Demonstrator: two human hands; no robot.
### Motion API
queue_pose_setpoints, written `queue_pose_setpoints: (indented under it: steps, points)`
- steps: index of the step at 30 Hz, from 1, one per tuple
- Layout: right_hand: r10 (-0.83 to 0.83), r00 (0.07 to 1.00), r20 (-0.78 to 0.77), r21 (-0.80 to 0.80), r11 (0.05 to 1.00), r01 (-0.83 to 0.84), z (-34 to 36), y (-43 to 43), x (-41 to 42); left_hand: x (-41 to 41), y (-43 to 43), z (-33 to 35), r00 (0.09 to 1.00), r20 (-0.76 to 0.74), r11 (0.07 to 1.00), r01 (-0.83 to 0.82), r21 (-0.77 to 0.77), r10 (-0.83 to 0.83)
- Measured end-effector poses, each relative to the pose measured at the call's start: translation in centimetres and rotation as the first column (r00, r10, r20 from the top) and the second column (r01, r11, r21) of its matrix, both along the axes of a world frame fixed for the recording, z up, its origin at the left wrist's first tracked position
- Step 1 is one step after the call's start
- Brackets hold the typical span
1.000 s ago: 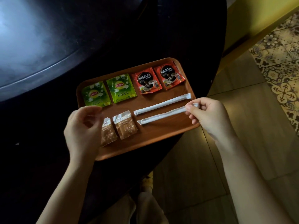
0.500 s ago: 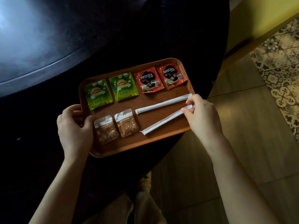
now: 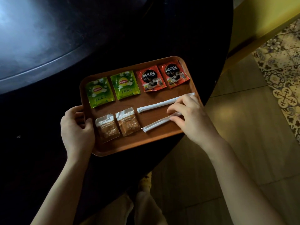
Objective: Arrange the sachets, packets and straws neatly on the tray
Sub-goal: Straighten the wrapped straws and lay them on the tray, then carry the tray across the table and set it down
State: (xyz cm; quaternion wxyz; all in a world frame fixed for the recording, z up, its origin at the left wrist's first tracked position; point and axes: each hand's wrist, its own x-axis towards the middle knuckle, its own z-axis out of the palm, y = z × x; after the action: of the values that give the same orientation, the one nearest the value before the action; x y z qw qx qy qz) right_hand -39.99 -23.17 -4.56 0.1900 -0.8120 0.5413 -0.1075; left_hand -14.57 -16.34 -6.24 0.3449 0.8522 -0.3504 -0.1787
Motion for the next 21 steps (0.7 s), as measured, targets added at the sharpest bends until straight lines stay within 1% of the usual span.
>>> queue_pose_setpoints:
  steps: [4, 12, 14, 16, 18, 19, 21]
  points:
    - [-0.036, 0.996, 0.079, -0.007, 0.999, 0.037, -0.6, -0.5, -0.3, 0.1, 0.1, -0.2, 1.000, 0.011, 1.000, -0.010, -0.001, 0.010]
    - [-0.031, 0.995, 0.099, -0.003, 1.000, 0.031, -1.0, -0.6, -0.3, 0.2, 0.0, -0.3, 1.000, 0.013, 1.000, -0.014, 0.001, 0.014]
    - [-0.059, 0.988, 0.144, -0.010, 0.998, 0.061, -0.7, -0.5, -0.4, 0.2, 0.0, -0.2, 1.000, -0.002, 1.000, -0.013, 0.008, 0.013]
    - [-0.162, 0.961, 0.224, -0.047, 0.983, 0.177, -0.1, -0.8, -0.9, 0.3, -0.1, 0.3, 1.000, -0.027, 1.000, -0.011, 0.026, 0.012]
    - [-0.332, 0.907, 0.257, -0.032, 0.936, 0.352, 0.5, -1.5, -2.1, 0.5, -0.1, 1.1, 0.999, -0.038, 0.998, 0.002, 0.064, 0.001]
    - [-0.413, 0.882, 0.229, 0.021, 0.907, 0.420, 0.7, -2.0, -2.7, 0.6, -0.1, 1.5, 0.999, -0.039, 0.996, 0.013, 0.092, -0.010]
    - [-0.492, 0.859, 0.142, 0.186, 0.866, 0.465, 0.6, -2.8, -3.7, 1.0, -0.1, 2.1, 0.998, -0.042, 0.986, 0.046, 0.160, -0.040]
